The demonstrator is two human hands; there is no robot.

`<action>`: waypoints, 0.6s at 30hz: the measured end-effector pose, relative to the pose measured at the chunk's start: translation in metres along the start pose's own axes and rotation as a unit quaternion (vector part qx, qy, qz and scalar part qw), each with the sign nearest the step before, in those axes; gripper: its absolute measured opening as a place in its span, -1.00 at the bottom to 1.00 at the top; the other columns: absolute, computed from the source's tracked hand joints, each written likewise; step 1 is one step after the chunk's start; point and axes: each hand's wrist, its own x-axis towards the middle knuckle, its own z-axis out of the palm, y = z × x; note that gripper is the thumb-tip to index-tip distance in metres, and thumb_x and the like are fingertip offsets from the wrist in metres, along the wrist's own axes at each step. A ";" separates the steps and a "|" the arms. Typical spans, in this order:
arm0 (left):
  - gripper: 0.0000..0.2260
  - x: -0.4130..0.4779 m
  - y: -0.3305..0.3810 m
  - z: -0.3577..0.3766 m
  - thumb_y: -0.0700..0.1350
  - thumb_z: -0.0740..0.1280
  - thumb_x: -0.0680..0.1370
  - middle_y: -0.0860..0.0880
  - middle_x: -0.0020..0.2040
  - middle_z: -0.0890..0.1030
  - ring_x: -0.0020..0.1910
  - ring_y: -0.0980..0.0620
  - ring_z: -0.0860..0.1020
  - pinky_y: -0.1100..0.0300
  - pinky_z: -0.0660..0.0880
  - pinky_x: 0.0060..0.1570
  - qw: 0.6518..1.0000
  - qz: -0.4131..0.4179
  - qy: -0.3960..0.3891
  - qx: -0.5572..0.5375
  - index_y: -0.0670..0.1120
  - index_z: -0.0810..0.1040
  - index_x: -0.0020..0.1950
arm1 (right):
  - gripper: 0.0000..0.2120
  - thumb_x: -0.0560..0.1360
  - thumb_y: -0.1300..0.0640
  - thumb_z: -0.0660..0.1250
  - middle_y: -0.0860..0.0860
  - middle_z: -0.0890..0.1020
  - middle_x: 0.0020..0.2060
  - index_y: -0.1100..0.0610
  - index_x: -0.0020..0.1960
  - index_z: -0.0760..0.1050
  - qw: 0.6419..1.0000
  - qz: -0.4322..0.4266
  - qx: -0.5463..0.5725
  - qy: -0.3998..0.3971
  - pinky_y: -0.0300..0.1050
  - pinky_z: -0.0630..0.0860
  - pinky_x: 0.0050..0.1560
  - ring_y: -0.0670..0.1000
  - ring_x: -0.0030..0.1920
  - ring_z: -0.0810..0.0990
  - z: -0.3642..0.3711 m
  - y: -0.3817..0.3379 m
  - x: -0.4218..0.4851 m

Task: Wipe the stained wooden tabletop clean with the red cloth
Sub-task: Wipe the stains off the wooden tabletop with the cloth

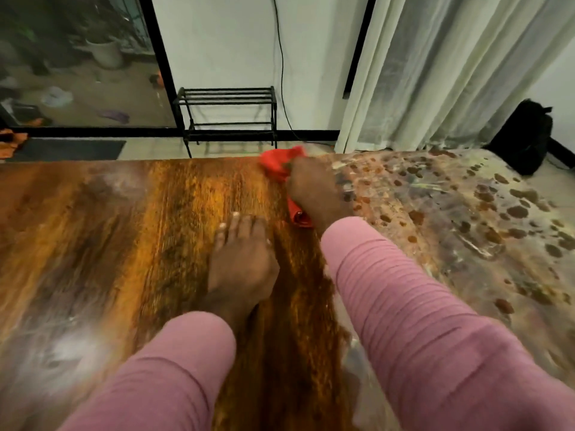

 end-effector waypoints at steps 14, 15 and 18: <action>-0.50 0.001 0.007 0.025 0.04 -0.12 0.66 -0.02 0.62 -0.01 0.59 0.03 -0.12 0.09 -0.17 0.55 0.999 0.015 0.029 -0.015 -0.04 0.00 0.61 | -0.71 0.51 0.12 0.28 0.09 0.57 0.14 0.07 0.23 0.53 0.982 0.024 0.178 -0.066 -0.01 0.47 0.10 0.11 0.12 0.53 -0.009 0.037 0.036; -0.49 0.002 0.006 0.026 0.04 -0.12 0.66 -0.02 0.62 -0.01 0.59 0.03 -0.12 0.08 -0.17 0.55 0.999 0.018 0.031 -0.012 -0.04 0.00 0.61 | -0.73 0.52 0.10 0.27 0.11 0.57 0.07 0.15 0.19 0.51 0.989 0.074 0.127 -0.013 -0.01 0.47 -0.01 0.14 0.10 0.52 -0.009 0.045 0.034; -0.49 0.000 0.007 0.027 0.04 -0.13 0.66 -0.03 0.62 0.00 0.59 0.02 -0.11 0.08 -0.16 0.55 0.999 0.016 0.028 -0.008 -0.05 0.00 0.61 | -0.73 0.52 0.14 0.23 0.17 0.55 0.07 0.20 0.18 0.46 0.987 0.131 -0.068 0.068 0.05 0.44 -0.04 0.20 0.15 0.44 -0.007 0.049 0.021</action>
